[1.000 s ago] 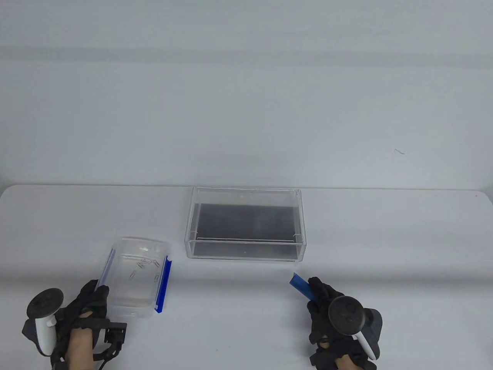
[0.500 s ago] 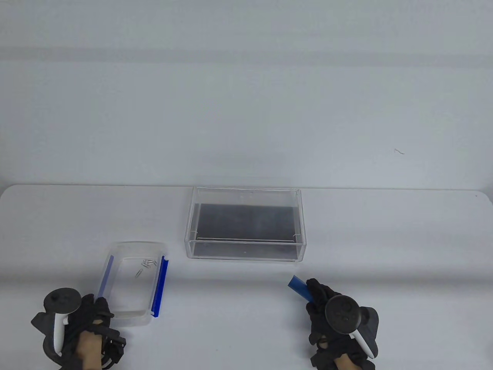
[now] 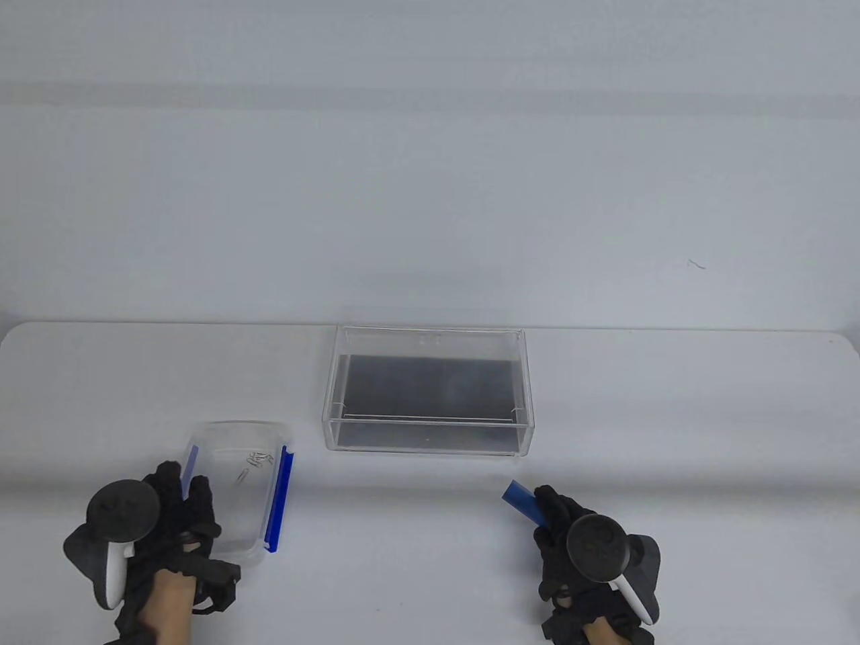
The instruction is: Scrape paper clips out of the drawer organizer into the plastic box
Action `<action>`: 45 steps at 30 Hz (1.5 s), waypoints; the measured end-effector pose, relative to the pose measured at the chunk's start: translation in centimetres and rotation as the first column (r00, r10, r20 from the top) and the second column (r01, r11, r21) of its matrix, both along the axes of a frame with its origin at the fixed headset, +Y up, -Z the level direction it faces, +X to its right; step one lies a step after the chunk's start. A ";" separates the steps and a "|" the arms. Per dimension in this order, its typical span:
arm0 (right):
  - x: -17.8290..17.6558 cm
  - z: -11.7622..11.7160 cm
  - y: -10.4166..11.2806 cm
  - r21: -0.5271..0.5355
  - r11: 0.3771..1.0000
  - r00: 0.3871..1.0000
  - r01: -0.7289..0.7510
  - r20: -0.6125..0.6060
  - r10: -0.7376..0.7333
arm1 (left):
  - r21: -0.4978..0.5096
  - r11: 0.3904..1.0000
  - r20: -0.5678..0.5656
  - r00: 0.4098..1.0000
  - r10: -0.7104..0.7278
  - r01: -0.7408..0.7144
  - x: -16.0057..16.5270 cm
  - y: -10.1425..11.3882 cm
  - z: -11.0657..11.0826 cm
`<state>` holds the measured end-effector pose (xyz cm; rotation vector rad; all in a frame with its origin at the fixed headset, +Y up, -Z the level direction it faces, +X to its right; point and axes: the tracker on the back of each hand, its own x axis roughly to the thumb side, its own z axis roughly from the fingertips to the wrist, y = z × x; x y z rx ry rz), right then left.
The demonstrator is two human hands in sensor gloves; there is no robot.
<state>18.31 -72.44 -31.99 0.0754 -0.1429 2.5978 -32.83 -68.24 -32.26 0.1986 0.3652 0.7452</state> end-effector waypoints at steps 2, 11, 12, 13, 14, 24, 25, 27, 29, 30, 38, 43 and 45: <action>0.0 0.0 0.0 0.000 1.000 1.000 -0.002 -0.002 0.002 | 0.044 0.999 0.090 0.996 0.001 -0.005 2.5 0.3 -0.2; -0.9 0.2 -0.1 -0.001 1.000 0.999 -0.016 -0.031 0.016 | -0.005 0.993 0.388 0.915 -0.107 0.119 11.6 -2.6 -1.1; -1.1 0.2 0.0 0.005 1.000 0.999 -0.021 -0.037 0.021 | -0.027 0.994 0.421 0.903 -0.084 0.105 12.1 -3.3 -1.3; -1.2 0.3 0.0 0.003 1.000 0.999 -0.024 -0.040 0.024 | -0.035 0.995 0.425 0.902 -0.069 0.093 12.5 -3.8 -1.3; -1.4 0.3 0.0 0.006 1.000 0.999 -0.026 -0.047 0.026 | -0.054 0.995 0.428 0.902 -0.051 0.082 12.9 -4.7 -1.5; -3.2 0.3 -0.1 0.010 0.999 0.995 -0.041 -0.085 0.042 | -0.133 0.983 0.480 0.876 -0.050 0.129 14.2 -6.8 -1.8; -3.6 0.3 -0.2 0.008 0.999 0.995 -0.048 -0.088 0.048 | -0.138 0.982 0.483 0.875 -0.047 0.129 14.2 -6.9 -1.8; -4.1 0.3 -0.4 0.007 0.998 0.993 -0.068 -0.095 0.068 | -0.152 0.979 0.491 0.870 -0.043 0.134 14.3 -7.1 -1.8; -4.9 0.1 -0.8 -0.003 0.996 0.990 -0.094 -0.105 0.093 | -0.160 0.977 0.500 0.865 -0.042 0.139 14.4 -7.2 -1.9; -5.1 0.1 -1.0 -0.004 0.995 0.989 -0.099 -0.110 0.098 | -0.163 0.976 0.501 0.864 -0.042 0.142 14.4 -7.3 -1.9; -8.3 -0.4 -2.5 -0.020 0.973 0.957 -0.231 -0.186 0.223 | -0.178 0.968 0.526 0.849 -0.059 0.178 15.1 -7.6 -2.0; -10.3 -0.3 -3.5 -0.013 0.949 0.921 -0.314 -0.249 0.301 | -0.187 0.959 0.543 0.836 -0.079 0.212 15.5 -7.8 -2.0; -11.0 -0.2 -3.8 -0.001 0.938 0.903 -0.345 -0.272 0.332 | -0.188 0.957 0.546 0.833 -0.086 0.222 15.6 -7.8 -1.9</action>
